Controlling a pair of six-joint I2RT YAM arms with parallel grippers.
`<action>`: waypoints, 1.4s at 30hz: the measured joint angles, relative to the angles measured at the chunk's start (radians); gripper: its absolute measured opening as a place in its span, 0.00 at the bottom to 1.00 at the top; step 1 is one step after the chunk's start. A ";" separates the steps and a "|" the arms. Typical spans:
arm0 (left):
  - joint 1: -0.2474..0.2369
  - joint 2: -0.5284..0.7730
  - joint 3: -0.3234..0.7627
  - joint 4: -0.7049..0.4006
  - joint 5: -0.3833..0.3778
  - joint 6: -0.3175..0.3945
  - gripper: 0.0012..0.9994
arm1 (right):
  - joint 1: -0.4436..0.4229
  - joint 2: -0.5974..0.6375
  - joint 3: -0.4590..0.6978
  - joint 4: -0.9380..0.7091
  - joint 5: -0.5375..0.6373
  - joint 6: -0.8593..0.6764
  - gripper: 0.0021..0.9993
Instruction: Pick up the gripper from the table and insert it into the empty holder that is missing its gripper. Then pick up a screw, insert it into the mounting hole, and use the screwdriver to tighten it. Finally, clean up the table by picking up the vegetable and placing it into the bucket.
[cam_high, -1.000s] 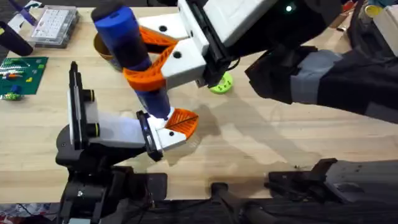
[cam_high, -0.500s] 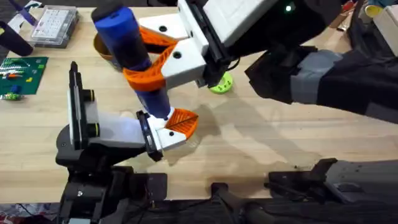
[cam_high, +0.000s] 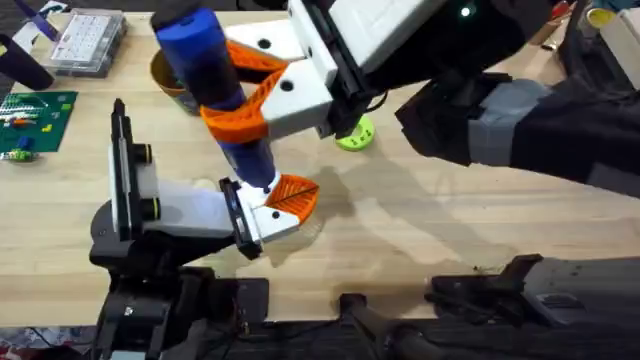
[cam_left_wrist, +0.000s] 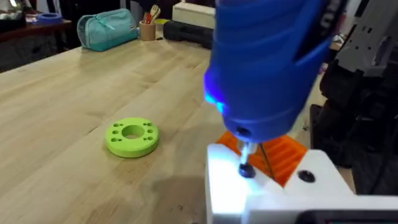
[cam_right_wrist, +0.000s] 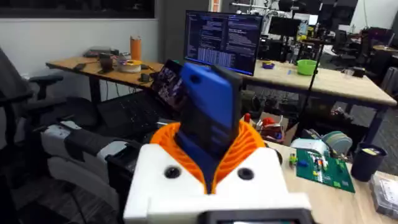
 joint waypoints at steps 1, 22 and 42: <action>0.000 0.000 0.000 0.000 0.000 0.000 0.00 | -0.001 0.000 0.000 0.000 0.000 0.000 0.03; 0.000 0.000 0.000 0.000 0.000 0.000 0.00 | -0.001 0.000 -0.002 -0.020 0.000 -0.003 0.03; 0.000 0.000 0.000 0.000 0.000 0.000 0.00 | -0.001 0.000 -0.002 -0.021 0.000 -0.003 0.03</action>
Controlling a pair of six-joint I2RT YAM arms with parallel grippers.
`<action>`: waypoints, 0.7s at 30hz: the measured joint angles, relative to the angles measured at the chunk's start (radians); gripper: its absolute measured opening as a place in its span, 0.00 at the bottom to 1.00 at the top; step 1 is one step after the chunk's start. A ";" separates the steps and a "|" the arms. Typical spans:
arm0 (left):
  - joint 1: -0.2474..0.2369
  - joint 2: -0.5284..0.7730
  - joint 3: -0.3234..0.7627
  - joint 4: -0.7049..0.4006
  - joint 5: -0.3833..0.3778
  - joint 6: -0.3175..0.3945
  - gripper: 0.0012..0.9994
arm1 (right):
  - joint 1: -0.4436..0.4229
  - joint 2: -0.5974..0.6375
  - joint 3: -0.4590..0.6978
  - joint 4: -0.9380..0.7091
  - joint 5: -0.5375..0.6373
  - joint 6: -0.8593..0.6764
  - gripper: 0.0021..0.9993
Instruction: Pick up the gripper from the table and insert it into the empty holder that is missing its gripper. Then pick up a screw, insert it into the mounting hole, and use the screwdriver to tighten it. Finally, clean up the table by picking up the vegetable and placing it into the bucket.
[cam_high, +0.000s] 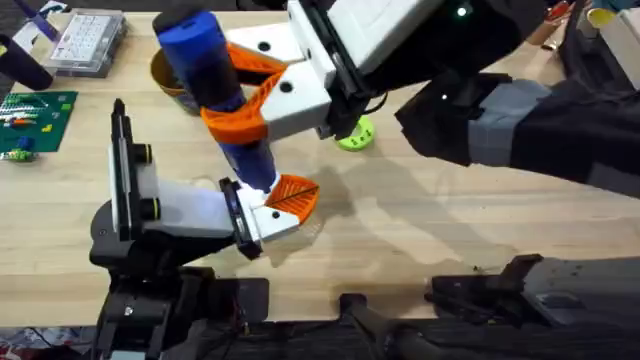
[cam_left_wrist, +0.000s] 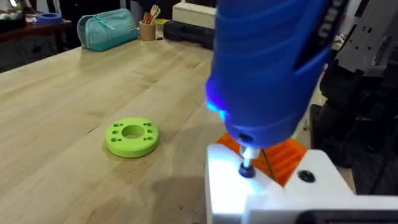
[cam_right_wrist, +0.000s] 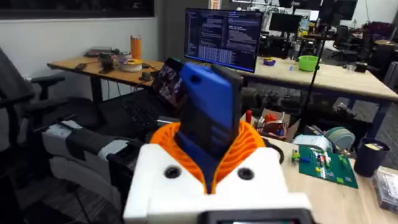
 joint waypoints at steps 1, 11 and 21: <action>0.000 0.000 0.000 0.000 0.000 0.000 0.00 | 0.000 0.000 0.000 0.000 0.000 0.000 0.03; 0.000 0.000 0.000 0.000 0.000 0.000 0.00 | 0.000 0.012 0.000 0.001 0.000 0.000 0.03; 0.000 0.000 0.000 0.000 0.000 0.000 0.00 | 0.000 0.015 0.000 0.002 0.001 0.000 0.03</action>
